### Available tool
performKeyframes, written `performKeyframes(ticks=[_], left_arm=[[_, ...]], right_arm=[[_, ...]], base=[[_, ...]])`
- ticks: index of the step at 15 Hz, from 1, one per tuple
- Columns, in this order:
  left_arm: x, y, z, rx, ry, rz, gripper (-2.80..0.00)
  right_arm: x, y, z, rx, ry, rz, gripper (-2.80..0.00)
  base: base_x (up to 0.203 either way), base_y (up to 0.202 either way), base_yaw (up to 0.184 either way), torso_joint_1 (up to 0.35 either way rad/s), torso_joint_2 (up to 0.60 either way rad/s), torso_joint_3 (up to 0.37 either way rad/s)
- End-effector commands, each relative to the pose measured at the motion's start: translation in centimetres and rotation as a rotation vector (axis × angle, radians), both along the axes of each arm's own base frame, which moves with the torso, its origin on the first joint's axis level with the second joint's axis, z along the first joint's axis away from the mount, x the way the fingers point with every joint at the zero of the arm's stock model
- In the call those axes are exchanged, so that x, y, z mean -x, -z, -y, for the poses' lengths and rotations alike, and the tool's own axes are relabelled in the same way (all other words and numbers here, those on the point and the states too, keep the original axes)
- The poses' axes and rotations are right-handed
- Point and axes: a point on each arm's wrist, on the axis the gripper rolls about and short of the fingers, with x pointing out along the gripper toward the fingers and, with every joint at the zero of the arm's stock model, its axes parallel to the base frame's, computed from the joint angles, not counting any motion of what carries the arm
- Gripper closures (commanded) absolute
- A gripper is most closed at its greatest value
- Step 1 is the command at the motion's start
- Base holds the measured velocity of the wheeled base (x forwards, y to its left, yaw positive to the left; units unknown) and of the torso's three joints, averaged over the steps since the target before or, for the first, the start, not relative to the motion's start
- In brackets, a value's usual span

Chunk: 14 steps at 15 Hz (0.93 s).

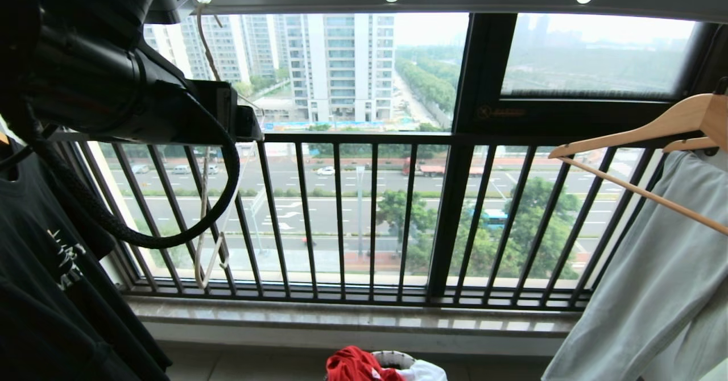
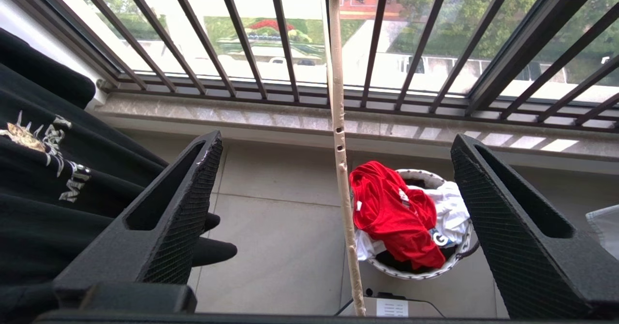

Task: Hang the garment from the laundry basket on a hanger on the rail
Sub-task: Pick up the clothes rack on the clothesline

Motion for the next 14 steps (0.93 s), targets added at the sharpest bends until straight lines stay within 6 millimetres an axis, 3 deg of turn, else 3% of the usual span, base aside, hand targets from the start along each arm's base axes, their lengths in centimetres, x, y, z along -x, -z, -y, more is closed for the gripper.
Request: performKeyframes(ticks=[1, 14], left_arm=[[-0.6, 0.3, 0.4, -0.020, -0.019, -0.005, -2.80], [-2.6, 1.0, 0.9, -0.103, -0.102, 0.002, -2.80]], right_arm=[[0.0, 0.0, 0.0, 0.000, 0.000, -0.001, 0.00], [0.0, 0.0, 0.0, -0.001, 0.000, -0.001, 0.00]], base=[[0.000, 0.000, 0.000, 0.000, 0.00, 0.000], [0.000, 0.000, 0.000, 0.000, 0.00, 0.000]])
